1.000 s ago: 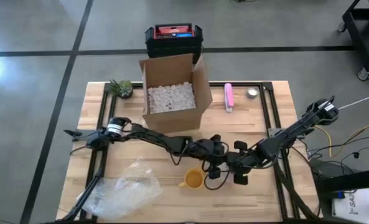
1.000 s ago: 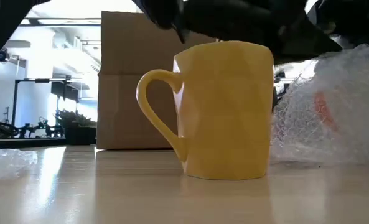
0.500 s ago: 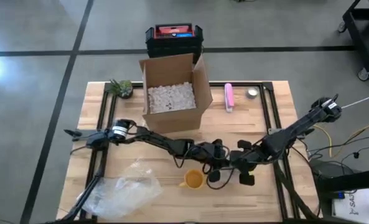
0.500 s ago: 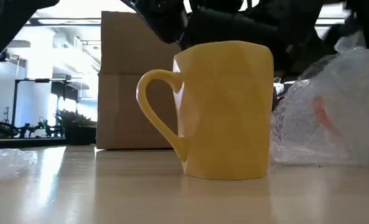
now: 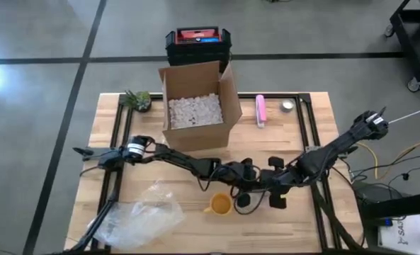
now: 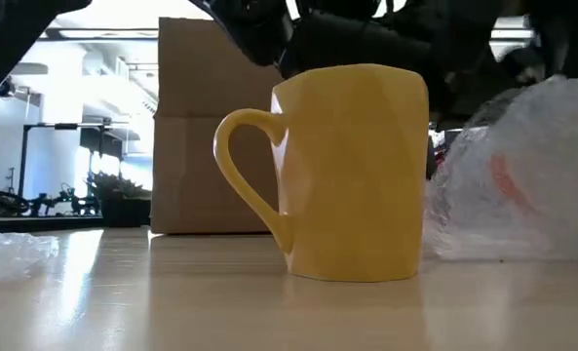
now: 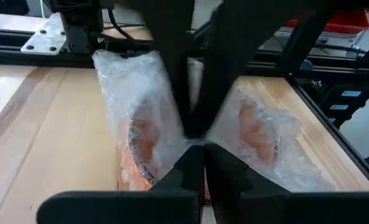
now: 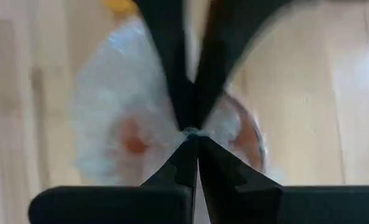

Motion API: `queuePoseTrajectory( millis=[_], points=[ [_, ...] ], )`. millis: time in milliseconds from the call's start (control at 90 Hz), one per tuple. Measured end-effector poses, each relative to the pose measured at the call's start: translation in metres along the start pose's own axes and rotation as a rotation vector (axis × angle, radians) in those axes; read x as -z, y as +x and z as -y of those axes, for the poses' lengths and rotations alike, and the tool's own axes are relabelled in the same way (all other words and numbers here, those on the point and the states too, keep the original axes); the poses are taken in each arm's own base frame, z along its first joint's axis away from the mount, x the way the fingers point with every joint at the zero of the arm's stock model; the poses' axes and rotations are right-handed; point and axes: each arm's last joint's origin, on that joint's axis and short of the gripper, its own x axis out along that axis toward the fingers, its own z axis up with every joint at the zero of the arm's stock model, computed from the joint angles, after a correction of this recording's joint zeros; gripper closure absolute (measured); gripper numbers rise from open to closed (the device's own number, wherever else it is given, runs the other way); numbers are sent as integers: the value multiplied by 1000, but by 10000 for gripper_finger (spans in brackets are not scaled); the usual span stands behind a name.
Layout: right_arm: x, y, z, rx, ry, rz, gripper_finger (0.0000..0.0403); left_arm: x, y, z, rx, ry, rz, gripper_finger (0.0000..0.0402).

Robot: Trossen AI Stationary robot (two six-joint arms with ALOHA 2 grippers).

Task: Wrap mug
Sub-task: Wrap the orange mug in the right transparent bubble wrap

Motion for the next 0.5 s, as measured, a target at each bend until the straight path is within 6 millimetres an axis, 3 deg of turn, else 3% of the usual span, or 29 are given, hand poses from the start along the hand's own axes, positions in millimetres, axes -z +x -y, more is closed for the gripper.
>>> queuePoseTrajectory(
  millis=[222, 378, 500],
  points=[
    [3, 21, 0, 26, 4, -22, 403, -9, -2, 4, 8, -1, 13, 402],
    [0, 20, -2, -5, -6, 0, 403, -19, -2, 13, 31, 24, 34, 402],
    [-2, 11, -4, -27, -7, 14, 403, -11, 2, 12, 31, 32, 25, 402]
  ],
)
